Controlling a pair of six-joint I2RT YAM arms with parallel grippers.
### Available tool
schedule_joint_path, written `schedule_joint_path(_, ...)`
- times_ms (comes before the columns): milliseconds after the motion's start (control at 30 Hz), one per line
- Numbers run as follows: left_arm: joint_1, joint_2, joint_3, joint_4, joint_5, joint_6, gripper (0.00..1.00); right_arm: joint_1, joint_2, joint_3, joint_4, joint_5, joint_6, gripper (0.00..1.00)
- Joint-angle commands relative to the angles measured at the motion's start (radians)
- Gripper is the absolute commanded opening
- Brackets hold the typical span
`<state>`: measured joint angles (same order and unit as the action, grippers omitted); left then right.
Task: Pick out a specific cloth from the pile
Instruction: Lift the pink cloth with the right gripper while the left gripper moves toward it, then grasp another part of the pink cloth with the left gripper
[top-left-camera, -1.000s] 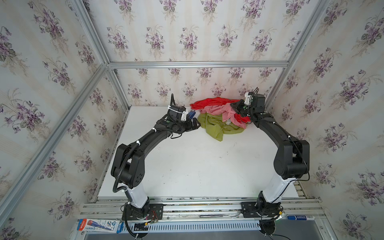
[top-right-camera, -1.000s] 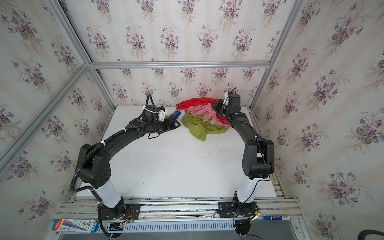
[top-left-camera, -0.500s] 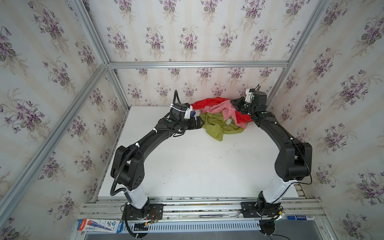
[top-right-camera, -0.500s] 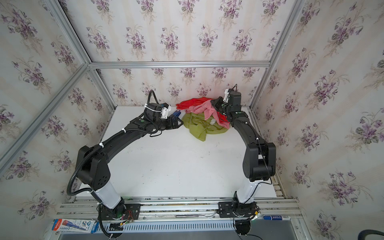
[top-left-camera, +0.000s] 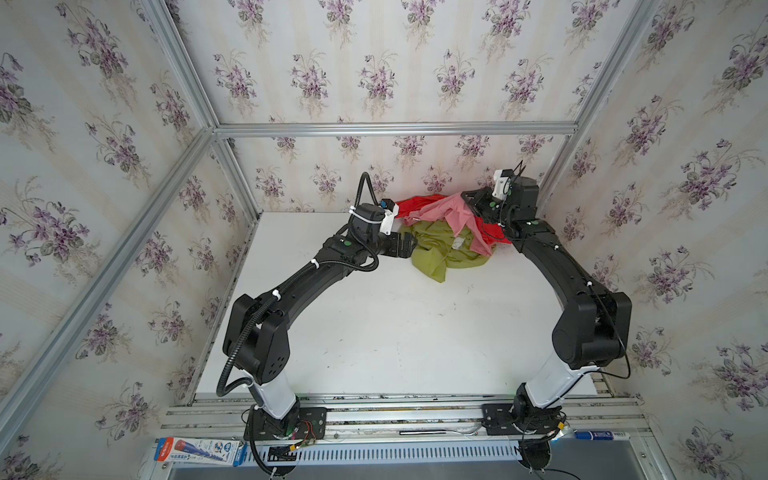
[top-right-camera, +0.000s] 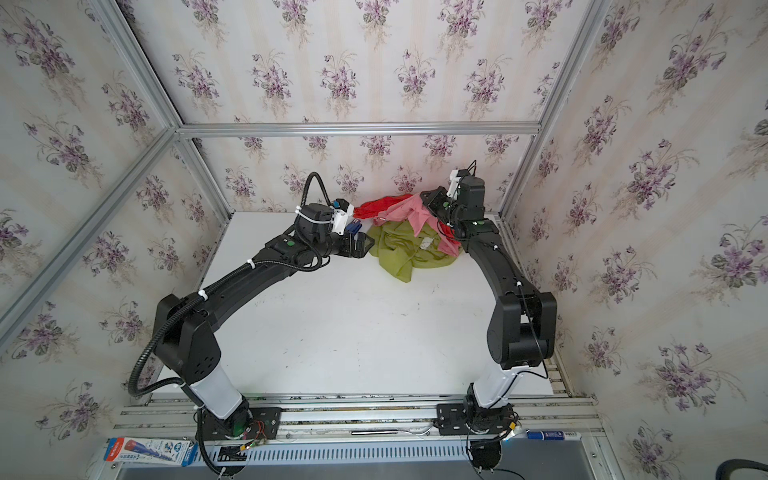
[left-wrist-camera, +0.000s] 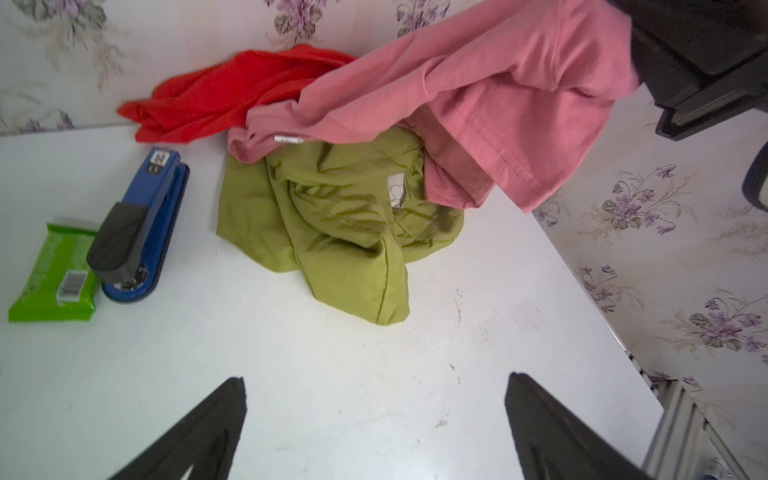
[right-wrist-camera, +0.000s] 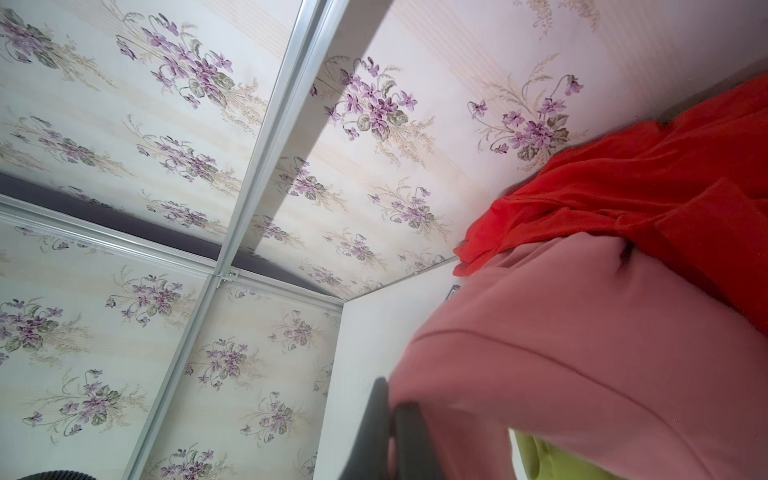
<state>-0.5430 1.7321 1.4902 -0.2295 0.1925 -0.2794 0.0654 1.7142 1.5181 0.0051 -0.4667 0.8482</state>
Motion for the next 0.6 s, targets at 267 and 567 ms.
schedule_joint_path(267, -0.011, 0.168, -0.065, 0.641, 0.038, 0.477, 1.00, 0.001, -0.046, -0.073, 0.121, 0.002, -0.007, 0.00)
schedule_joint_path(567, -0.011, 0.407, 0.122, 0.726, 0.106, 0.514, 1.00, 0.000, -0.054, -0.085, 0.118, -0.010, -0.013, 0.00)
